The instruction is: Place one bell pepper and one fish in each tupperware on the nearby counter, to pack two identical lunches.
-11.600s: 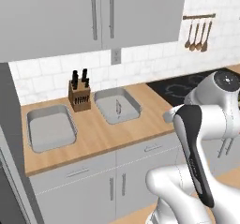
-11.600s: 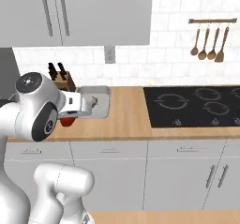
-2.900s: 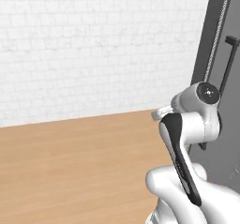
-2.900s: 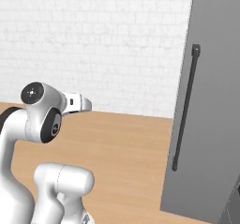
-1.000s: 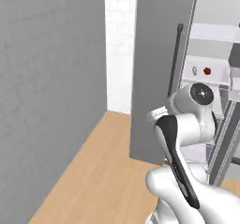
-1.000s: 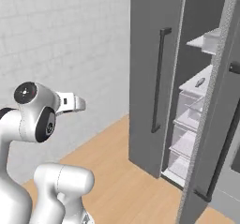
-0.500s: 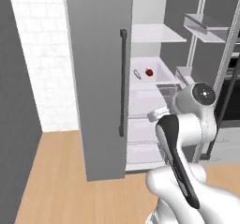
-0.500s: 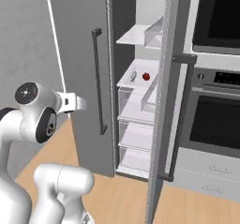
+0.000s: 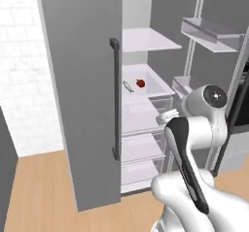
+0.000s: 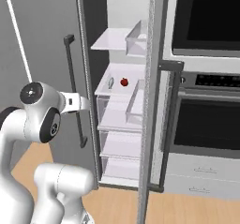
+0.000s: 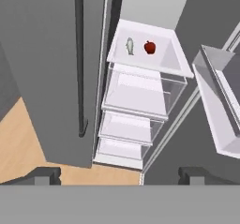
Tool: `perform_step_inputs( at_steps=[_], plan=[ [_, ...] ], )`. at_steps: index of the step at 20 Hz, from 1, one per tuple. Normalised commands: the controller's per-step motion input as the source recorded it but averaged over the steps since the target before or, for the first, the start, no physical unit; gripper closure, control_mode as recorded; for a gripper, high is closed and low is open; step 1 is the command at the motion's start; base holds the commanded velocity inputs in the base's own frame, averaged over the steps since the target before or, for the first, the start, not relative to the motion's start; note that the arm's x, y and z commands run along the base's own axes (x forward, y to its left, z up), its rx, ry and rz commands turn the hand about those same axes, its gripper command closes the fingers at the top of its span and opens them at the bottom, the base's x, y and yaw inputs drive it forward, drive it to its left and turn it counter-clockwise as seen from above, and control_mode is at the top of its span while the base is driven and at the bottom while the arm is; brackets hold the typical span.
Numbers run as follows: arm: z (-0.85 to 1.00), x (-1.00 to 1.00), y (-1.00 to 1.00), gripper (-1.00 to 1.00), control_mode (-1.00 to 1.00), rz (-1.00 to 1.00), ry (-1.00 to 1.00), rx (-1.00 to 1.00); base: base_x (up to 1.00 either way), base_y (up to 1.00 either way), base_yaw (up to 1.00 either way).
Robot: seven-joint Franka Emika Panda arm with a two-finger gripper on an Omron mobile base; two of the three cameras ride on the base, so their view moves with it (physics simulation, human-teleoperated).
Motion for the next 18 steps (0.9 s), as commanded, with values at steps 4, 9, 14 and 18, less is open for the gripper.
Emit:
perform_step_inputs(
  at_steps=[4, 9, 14, 18],
  plan=[
    [0.00, 0.00, 0.00, -1.00, 1.00, 0.00, 0.00, 0.00, 0.71, 0.86, -0.50],
    [0.00, 0.00, 0.00, -1.00, 1.00, 0.00, 0.00, 0.00, 0.48, 0.27, -0.20],
    [0.00, 0.00, 0.00, -1.00, 1.00, 0.00, 0.00, 0.00, 0.25, -0.44, 0.00],
    [0.00, 0.00, 0.00, -1.00, 1.00, 0.00, 0.00, 0.00, 0.31, -0.26, 0.01]
  ],
)
